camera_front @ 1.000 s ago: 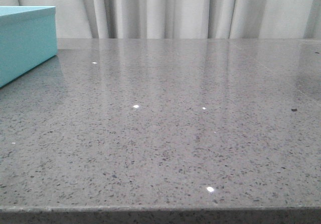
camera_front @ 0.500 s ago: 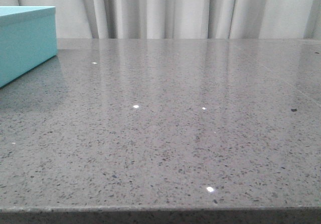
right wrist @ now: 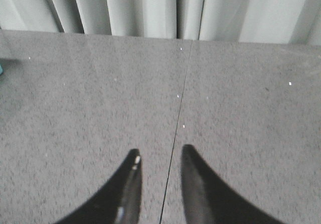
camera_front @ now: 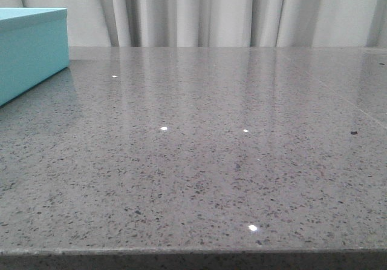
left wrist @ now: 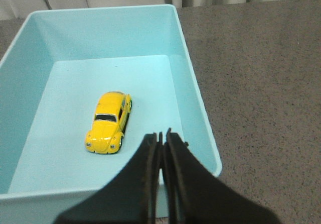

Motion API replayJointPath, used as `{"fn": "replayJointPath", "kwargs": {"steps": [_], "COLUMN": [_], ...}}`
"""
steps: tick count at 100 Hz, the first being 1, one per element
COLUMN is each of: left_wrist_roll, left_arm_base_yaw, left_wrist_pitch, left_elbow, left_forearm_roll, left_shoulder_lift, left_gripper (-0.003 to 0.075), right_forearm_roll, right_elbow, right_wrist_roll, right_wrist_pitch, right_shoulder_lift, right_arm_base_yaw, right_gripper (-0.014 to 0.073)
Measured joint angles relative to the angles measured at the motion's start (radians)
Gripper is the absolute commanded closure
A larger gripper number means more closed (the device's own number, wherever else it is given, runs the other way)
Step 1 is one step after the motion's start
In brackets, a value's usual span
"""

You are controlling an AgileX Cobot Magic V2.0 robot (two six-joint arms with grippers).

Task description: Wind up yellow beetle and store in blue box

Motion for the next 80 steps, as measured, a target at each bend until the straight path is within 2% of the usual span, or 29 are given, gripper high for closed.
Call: {"fn": "replayJointPath", "kwargs": {"steps": [13, 52, 80], "left_wrist_roll": [0.034, 0.041, 0.041], "left_arm_base_yaw": [0.000, 0.000, 0.000], "left_wrist_pitch": [-0.036, -0.045, -0.041], "left_elbow": [0.103, 0.302, 0.339], "left_forearm_roll": [-0.035, -0.061, -0.065], "left_shoulder_lift": [-0.076, -0.301, -0.369], "left_gripper": [0.0738, 0.0738, 0.0738], "right_forearm_roll": [0.000, 0.000, 0.000], "right_elbow": [0.097, 0.278, 0.347], "right_wrist_roll": [0.000, 0.000, 0.000], "right_wrist_pitch": [-0.005, -0.077, -0.135], "right_shoulder_lift": [-0.082, -0.301, -0.366], "right_arm_base_yaw": [0.000, 0.000, 0.000], "right_gripper": [0.0669, 0.0661, 0.0661]}}
